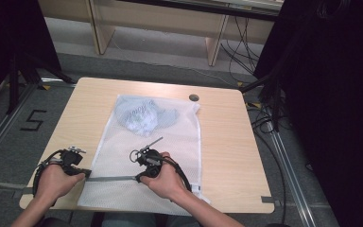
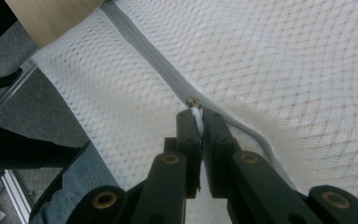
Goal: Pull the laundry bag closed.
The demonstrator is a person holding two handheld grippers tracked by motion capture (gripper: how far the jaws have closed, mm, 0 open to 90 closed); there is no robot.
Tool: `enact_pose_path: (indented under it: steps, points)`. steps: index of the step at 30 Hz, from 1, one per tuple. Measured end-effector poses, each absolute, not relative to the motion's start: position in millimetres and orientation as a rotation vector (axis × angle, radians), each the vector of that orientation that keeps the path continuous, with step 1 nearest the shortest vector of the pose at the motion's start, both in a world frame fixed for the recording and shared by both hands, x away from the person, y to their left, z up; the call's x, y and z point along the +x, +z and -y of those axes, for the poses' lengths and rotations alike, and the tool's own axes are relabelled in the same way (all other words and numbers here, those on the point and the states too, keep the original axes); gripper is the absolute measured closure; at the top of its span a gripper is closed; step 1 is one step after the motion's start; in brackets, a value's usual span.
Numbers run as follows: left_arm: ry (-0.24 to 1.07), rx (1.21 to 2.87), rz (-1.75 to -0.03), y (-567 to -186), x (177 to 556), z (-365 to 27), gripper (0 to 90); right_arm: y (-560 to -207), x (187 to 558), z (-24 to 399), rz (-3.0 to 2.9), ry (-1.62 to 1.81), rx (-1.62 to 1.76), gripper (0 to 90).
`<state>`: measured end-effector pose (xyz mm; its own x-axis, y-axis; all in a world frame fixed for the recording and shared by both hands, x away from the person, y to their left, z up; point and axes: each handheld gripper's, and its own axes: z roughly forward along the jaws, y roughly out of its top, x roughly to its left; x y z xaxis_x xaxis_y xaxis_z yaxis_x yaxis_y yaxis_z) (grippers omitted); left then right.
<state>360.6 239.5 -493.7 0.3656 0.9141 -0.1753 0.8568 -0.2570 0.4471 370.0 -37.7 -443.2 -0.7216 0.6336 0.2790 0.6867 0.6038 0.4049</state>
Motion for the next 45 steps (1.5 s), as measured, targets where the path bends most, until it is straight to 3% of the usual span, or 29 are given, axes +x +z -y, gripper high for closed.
enact_pose_path:
  steps: [45]
  points:
    - [0.188, 2.123, -1.541, -495.9, 360.2, -238.1, 89.7, -438.7, 368.4, 55.1, 2.7, -0.751, -1.165, 87.0]
